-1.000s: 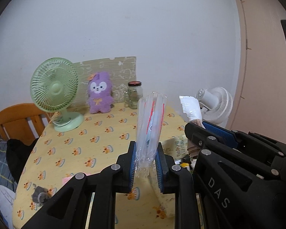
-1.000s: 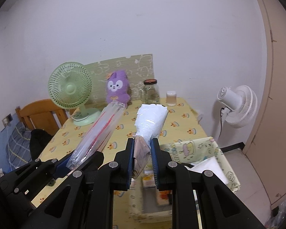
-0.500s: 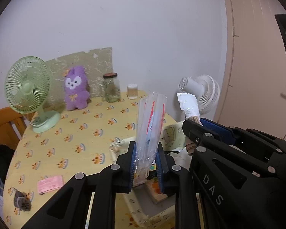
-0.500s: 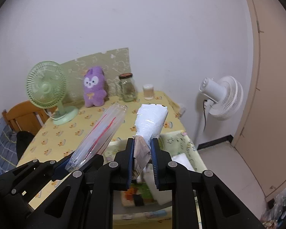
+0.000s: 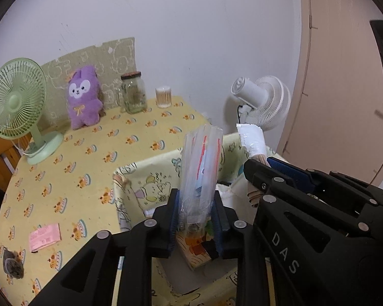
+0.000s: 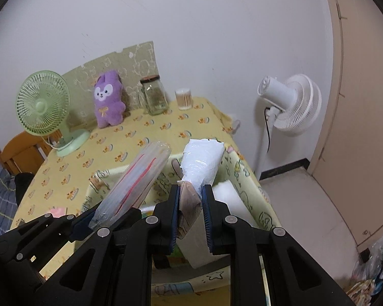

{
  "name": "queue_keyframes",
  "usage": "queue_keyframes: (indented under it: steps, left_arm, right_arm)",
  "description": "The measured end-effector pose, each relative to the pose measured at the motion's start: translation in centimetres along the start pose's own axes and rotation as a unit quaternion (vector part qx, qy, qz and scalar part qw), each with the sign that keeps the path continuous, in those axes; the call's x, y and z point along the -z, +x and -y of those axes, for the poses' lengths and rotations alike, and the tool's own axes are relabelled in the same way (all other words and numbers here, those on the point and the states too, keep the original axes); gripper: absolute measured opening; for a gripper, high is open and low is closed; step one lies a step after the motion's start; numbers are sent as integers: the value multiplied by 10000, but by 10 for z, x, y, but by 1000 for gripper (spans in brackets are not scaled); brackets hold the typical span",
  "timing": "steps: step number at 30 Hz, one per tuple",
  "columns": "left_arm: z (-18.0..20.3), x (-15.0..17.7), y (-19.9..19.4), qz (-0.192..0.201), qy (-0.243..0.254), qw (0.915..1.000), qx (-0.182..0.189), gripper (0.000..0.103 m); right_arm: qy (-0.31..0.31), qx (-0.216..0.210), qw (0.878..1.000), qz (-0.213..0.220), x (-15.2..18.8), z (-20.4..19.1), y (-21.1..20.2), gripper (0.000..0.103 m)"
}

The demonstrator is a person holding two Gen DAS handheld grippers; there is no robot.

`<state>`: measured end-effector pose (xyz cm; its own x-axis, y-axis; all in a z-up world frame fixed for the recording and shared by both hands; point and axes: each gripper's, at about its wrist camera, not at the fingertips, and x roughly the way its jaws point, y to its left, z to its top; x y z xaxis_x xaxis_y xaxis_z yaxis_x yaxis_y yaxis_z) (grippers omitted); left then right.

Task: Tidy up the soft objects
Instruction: 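Open both tools to drop the straw bag and tissue roll into the basket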

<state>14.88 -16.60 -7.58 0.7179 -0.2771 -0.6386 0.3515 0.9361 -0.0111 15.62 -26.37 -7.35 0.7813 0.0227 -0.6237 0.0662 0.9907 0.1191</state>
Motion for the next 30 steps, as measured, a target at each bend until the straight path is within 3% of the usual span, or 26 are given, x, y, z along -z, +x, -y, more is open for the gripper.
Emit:
queue_keyframes:
  steps: [8,15,18,23,24,25,30]
  left_arm:
    - [2,8,20,-323,27,9995,54,57]
    - [2,7,18,-348,57,9994,59,66]
    - [1,6,15,-396,76,9992,-68,69]
    - [-1,6,12,-380,87,9989,-256,70]
    - [0,7,9,-365,93,9991,-202,75]
    - [1,7,8,-356,100,9992,-159,78]
    - [4,7,-5,-267,155,9993,-199,82]
  right_arm:
    - [142,68,9995,-285,11,8,20,20]
    - [303,-163,9988,-348,11,9,22,22]
    - [307,-294,9983,-403,10,6,23,34]
    - [237,-95,9990,-366,10,0,19,54]
    - [246,-134,9990,-340,10,0,18,74]
    - [313,-223,9988,-318,12,2,15,84]
    - [369,-157,9988,-263,12,1,0,88]
